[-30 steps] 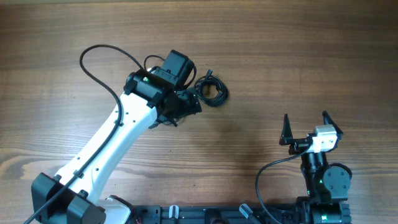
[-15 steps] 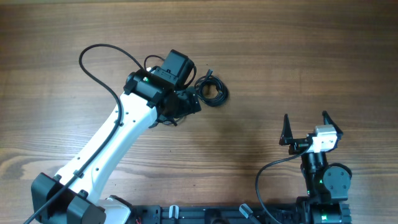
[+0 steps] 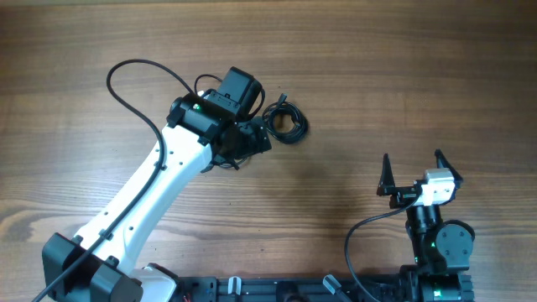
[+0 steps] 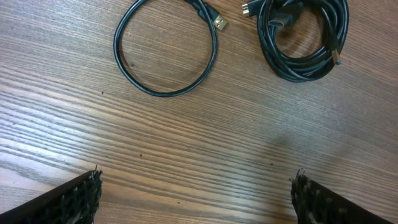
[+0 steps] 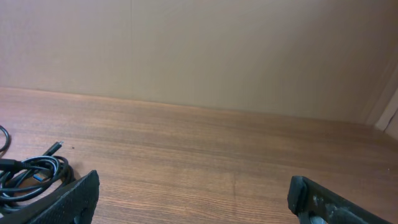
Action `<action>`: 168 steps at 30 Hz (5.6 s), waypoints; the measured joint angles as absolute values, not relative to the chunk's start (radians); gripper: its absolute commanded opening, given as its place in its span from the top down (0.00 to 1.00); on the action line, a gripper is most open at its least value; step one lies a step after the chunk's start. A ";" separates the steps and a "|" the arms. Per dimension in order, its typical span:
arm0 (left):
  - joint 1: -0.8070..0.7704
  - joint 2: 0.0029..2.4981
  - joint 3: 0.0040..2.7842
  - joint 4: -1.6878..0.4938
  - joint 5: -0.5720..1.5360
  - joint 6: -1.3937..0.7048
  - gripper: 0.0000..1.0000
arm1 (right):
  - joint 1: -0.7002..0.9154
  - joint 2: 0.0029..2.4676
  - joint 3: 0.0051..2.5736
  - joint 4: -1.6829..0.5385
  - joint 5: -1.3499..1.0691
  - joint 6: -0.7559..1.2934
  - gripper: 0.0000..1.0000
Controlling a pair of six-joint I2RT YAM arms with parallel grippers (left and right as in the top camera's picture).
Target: Untangle cables
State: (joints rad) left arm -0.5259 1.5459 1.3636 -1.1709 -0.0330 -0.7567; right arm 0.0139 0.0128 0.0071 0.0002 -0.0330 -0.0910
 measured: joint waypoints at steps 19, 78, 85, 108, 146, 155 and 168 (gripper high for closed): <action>-0.322 1.547 1.277 -1.128 -0.063 -0.757 0.00 | 0.014 0.013 0.007 0.001 -0.033 -0.091 0.00; -0.322 1.547 1.235 -1.102 -0.063 -0.757 0.00 | 0.014 0.013 0.007 0.000 -0.033 -0.091 0.00; -0.322 1.547 1.235 -1.102 -0.063 -0.757 0.00 | 0.014 0.013 0.007 0.000 -0.033 -0.091 0.00; -0.322 1.547 1.235 -1.101 -0.063 -0.757 0.00 | 0.014 0.013 0.007 0.000 -0.033 -0.091 0.00; -0.182 1.547 1.232 -1.009 -0.056 -0.761 0.00 | 0.014 0.013 0.007 0.002 -0.033 -0.091 0.00; -0.119 1.547 1.232 -1.048 -0.059 -0.761 0.00 | 0.013 0.013 0.006 0.073 -0.449 0.744 0.00; -0.119 1.547 1.230 -1.052 -0.059 -0.761 0.00 | 0.012 0.274 0.532 0.011 -0.561 0.730 0.00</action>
State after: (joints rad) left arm -0.1192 1.5467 1.2301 -1.0523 -0.0593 -0.7609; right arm 0.0120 0.2737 0.5316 0.0113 -0.5613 0.7303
